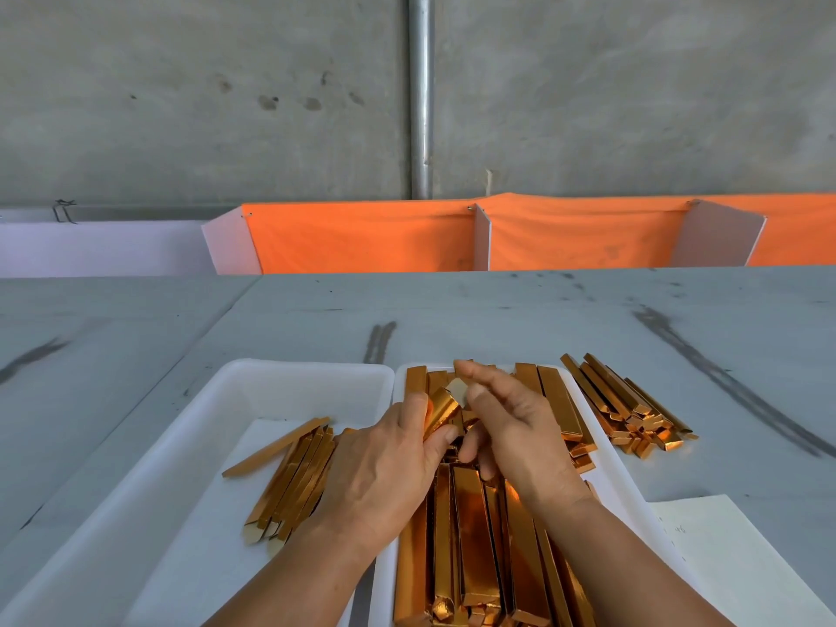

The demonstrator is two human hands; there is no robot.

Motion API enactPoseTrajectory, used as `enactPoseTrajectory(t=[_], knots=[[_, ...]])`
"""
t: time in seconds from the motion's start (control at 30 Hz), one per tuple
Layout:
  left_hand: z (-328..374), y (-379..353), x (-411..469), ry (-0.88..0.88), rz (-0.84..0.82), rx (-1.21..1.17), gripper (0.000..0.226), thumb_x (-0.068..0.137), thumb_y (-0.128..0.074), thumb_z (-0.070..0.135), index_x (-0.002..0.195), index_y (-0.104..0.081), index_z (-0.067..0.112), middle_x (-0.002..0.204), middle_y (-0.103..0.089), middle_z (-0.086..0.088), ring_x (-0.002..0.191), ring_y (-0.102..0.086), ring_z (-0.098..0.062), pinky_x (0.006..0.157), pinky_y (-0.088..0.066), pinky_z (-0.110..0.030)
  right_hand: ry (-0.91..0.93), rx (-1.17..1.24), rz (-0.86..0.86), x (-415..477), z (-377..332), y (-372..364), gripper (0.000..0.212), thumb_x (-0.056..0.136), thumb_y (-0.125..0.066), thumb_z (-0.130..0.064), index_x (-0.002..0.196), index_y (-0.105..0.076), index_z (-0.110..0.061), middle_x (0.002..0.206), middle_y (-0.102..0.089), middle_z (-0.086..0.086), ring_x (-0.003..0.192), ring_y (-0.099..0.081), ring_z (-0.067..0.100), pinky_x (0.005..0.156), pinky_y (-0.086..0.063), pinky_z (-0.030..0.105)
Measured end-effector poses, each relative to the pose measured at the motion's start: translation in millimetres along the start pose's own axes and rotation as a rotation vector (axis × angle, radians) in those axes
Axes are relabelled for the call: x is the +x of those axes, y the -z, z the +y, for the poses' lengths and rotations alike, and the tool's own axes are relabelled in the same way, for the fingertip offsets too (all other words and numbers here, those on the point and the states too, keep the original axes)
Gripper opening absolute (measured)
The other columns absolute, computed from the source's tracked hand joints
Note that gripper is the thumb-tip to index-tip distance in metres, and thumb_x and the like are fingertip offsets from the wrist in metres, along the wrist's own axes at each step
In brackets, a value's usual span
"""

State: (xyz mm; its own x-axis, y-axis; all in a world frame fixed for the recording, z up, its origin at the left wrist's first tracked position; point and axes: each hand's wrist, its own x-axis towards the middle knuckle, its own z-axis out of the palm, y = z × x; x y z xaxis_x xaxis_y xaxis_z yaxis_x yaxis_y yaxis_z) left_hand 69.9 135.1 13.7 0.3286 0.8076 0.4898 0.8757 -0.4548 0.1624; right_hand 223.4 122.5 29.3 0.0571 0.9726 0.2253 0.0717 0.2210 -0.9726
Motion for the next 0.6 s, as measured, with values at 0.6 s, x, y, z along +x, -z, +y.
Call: enactPoseTrajectory(t=[0.6], knots=[[-3.3,-4.6,-0.6,-0.079,-0.008,-0.076,0.049,0.086,-0.003,0.070,0.116,-0.023,0.036,0.098,-0.052,0.014,0.076,-0.058,-0.008,0.061,-0.042,-0.019,-0.235,0.273,-0.089,7.1,-0.1,7.5,0.028,0.097,-0.060,-0.032,0.092,-0.068,-0.005,0.065,-0.060,0.011,0.046,-0.049,0.013,0.040,-0.037,0.021]])
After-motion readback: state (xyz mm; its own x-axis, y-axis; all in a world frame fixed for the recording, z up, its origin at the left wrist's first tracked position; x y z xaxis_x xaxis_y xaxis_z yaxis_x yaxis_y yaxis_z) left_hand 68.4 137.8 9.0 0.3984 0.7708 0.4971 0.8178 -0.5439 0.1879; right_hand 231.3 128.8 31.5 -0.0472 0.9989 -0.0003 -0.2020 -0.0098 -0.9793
